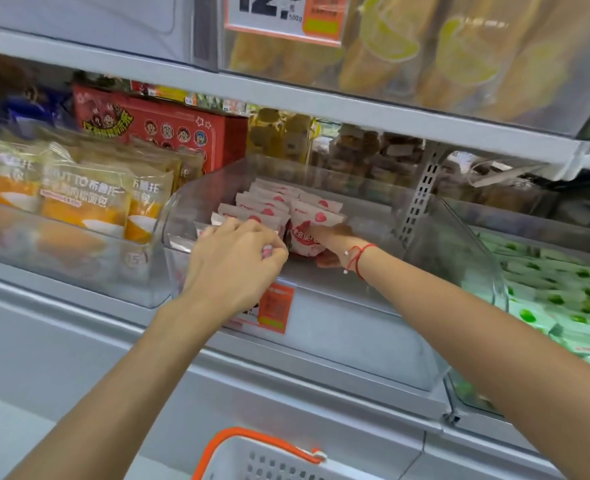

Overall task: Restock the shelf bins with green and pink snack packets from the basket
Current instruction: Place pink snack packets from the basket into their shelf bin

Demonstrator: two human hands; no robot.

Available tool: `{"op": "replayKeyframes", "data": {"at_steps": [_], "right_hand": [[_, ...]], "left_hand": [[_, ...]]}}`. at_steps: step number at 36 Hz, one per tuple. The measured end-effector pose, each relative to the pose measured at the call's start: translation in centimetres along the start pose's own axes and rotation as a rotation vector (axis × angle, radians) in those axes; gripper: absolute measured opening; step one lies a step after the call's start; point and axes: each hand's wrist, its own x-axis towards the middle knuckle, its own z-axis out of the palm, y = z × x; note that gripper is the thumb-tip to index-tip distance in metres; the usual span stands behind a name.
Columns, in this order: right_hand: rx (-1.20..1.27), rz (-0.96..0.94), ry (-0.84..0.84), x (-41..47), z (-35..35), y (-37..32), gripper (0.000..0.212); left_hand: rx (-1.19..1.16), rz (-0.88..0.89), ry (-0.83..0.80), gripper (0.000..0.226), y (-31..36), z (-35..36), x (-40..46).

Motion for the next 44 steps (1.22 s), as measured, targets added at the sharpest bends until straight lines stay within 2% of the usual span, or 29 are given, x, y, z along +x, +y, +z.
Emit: {"op": "replayKeyframes", "data": {"at_steps": [2, 4, 7, 9, 11, 13, 14, 17, 20, 23, 27, 31, 36, 39, 44], "right_hand": [[-0.120, -0.020, 0.095, 0.7, 0.4, -0.1, 0.057], [-0.245, -0.039, 0.139, 2.3, 0.7, 0.1, 0.063], [-0.278, -0.059, 0.141, 1.2, 0.7, -0.7, 0.042], [-0.228, -0.096, 0.045, 1.4, 0.9, -0.7, 0.034], [-0.229, -0.101, 0.055, 3.2, 1.2, -0.2, 0.058], [-0.163, -0.115, 0.010, 5.2, 1.1, 0.4, 0.075], [-0.108, -0.104, -0.005, 5.2, 0.9, 0.4, 0.073], [0.094, -0.023, -0.080, 0.3, -0.5, -1.1, 0.045], [0.146, 0.010, -0.172, -0.4, -1.5, -0.9, 0.042], [0.174, 0.020, -0.189, -1.3, -2.2, -0.8, 0.039], [0.221, 0.011, -0.146, -3.4, -3.5, -0.8, 0.042], [0.296, -0.020, -0.152, -6.2, -4.8, -0.7, 0.037], [0.208, -0.139, -0.143, -9.6, -5.8, -0.6, 0.038], [0.178, -0.230, -0.154, -12.6, -7.3, 0.1, 0.020], [0.037, -0.552, -0.037, -17.4, -9.0, 2.4, 0.016]], "left_hand": [[-0.002, 0.004, 0.007, 0.027, 0.1, 0.0, 0.0], [0.000, 0.007, 0.010, 0.029, 0.0, 0.1, 0.0], [0.009, 0.011, 0.012, 0.041, -0.1, 0.1, 0.0], [0.013, 0.011, 0.010, 0.034, -0.1, 0.1, 0.0], [0.010, 0.017, 0.020, 0.031, -0.1, 0.2, 0.0], [0.018, 0.018, 0.025, 0.038, -0.1, 0.2, 0.1], [0.019, 0.015, 0.025, 0.042, -0.1, 0.3, 0.1], [0.018, 0.009, 0.036, 0.050, 0.0, 0.3, 0.1], [0.021, 0.011, 0.037, 0.047, 0.0, 0.4, 0.0], [0.008, 0.014, 0.051, 0.035, -0.1, 0.4, 0.1], [-0.043, 0.028, 0.110, 0.043, -0.5, 0.7, -0.1], [-0.118, 0.074, 0.179, 0.025, -0.4, 0.2, -0.4], [-0.107, 0.095, 0.350, 0.019, 1.4, -1.0, -1.9], [-0.169, 0.022, 0.408, 0.016, 3.5, -2.0, -4.4], [-0.337, -0.182, 0.297, 0.010, 6.0, -1.7, -9.0]]}}
